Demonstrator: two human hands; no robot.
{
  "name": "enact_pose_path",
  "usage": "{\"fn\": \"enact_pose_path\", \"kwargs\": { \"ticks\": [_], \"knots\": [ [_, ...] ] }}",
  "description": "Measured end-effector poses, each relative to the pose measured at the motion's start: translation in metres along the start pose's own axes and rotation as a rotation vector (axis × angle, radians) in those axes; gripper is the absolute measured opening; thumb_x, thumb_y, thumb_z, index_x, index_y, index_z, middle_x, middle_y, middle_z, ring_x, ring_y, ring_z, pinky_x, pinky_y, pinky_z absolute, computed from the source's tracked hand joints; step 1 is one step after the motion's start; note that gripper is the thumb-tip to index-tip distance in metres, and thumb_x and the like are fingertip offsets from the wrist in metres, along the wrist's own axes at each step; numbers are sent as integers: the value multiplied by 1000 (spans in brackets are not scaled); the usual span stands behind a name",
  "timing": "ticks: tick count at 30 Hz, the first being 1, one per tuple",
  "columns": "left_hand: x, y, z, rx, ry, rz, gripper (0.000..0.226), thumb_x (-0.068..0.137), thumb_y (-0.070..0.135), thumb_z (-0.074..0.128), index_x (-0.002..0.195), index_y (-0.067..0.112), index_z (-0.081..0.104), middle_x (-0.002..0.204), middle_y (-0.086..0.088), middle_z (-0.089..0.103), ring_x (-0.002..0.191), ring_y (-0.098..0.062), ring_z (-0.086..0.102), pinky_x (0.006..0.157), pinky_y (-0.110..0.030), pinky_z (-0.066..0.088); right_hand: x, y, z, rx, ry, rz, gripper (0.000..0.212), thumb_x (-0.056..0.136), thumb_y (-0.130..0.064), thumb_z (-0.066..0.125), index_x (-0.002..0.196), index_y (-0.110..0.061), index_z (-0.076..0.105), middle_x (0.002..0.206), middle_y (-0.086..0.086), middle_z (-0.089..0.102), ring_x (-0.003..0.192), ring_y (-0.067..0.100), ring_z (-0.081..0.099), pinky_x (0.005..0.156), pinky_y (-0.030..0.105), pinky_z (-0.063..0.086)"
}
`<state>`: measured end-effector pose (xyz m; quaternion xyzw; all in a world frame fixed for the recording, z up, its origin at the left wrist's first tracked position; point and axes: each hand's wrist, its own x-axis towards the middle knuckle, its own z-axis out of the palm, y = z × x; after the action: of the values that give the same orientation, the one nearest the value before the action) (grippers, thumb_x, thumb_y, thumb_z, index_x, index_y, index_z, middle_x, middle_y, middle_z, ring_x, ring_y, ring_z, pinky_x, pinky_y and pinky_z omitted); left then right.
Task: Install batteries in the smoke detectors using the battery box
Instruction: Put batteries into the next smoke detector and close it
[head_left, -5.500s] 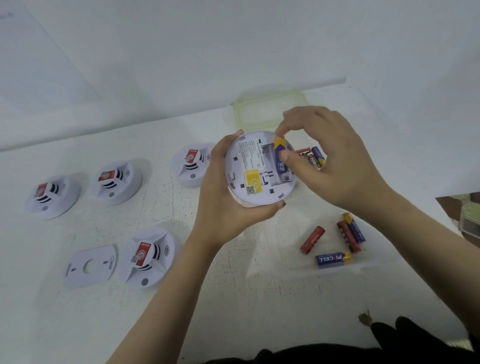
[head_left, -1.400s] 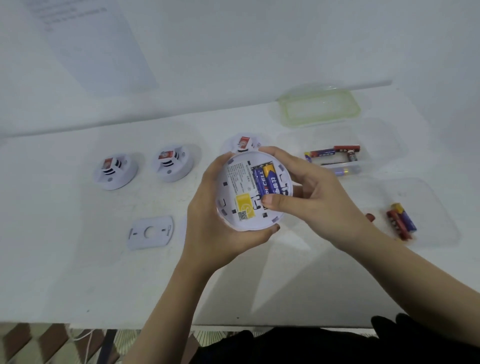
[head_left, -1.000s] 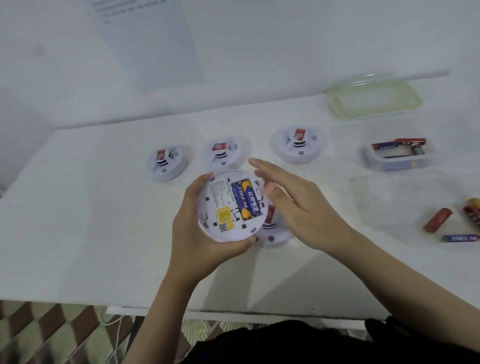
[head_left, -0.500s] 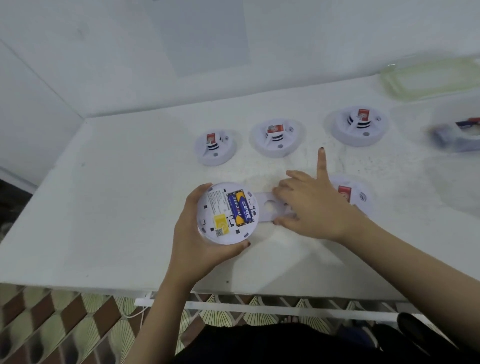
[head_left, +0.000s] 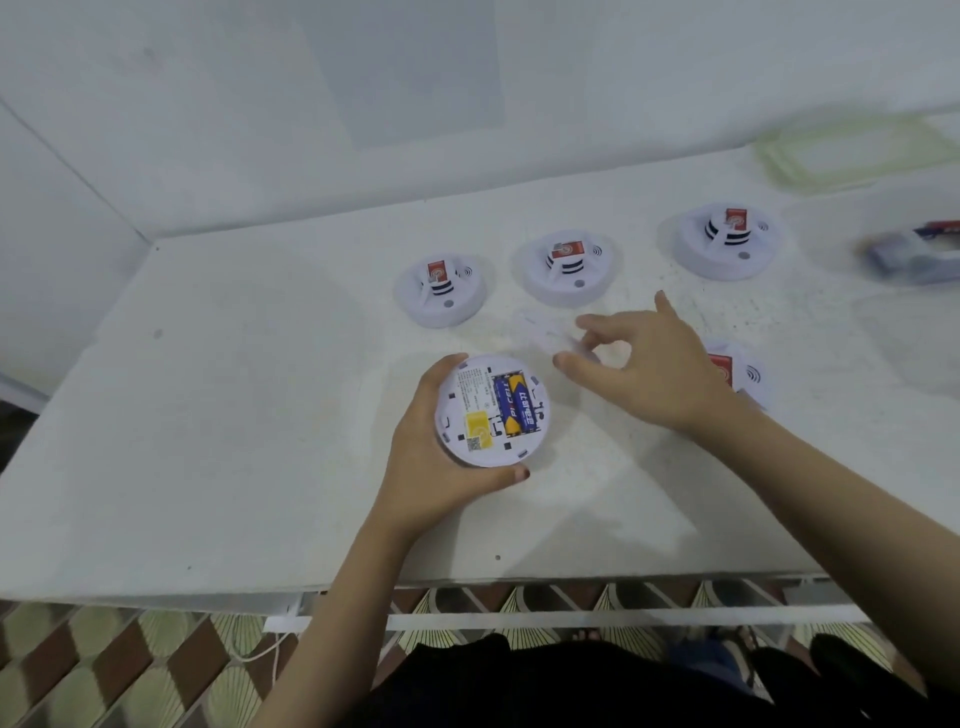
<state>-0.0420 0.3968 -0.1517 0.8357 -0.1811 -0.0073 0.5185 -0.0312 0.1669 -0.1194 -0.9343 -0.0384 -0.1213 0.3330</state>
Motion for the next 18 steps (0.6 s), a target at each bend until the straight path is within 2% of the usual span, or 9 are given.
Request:
{"fn": "enact_pose_path", "kwargs": {
  "ticks": [3,7,9,13,15,18],
  "knots": [
    [6,0,3,-28,-38,5,95,48,38,88,130,40,38,122,27,54,116,-2,56,89,-15,50,-10,-12,5,13,29,-162,56,71,-60,58,106,-17,70,106,-5,69,105,10,58,118,41,0],
    [14,-3,9,-42,-45,4,98,43,33,92,128,33,42,122,22,56,112,6,55,85,-6,44,-17,-12,16,-135,-42,-376,59,70,-56,54,107,-12,69,95,-1,66,97,16,56,115,48,0],
    [16,-6,11,-70,-50,-20,100,41,26,93,126,28,41,122,16,55,110,7,55,84,-8,45,-19,-8,20,-168,-80,-410,61,71,-55,55,112,-11,67,99,1,63,101,15,51,114,50,0],
    [16,-11,10,-124,-64,-51,102,38,35,91,123,31,35,127,9,53,115,0,54,87,-15,48,-19,-6,22,-169,-98,-393,62,72,-53,55,118,-13,64,112,4,60,112,13,41,113,53,1],
    [15,-12,10,-118,-55,-39,101,39,38,90,123,32,35,127,10,52,117,-2,54,87,-15,49,-18,-8,22,-141,-110,-370,62,72,-54,54,120,-15,63,125,6,54,121,15,38,113,51,-1],
    [15,-11,10,-90,-36,-28,100,38,41,90,124,34,38,123,22,54,115,-2,54,86,-16,49,-16,-8,21,-67,-165,-312,64,71,-55,53,126,-25,58,142,4,41,134,18,29,114,49,-6]
  ]
}}
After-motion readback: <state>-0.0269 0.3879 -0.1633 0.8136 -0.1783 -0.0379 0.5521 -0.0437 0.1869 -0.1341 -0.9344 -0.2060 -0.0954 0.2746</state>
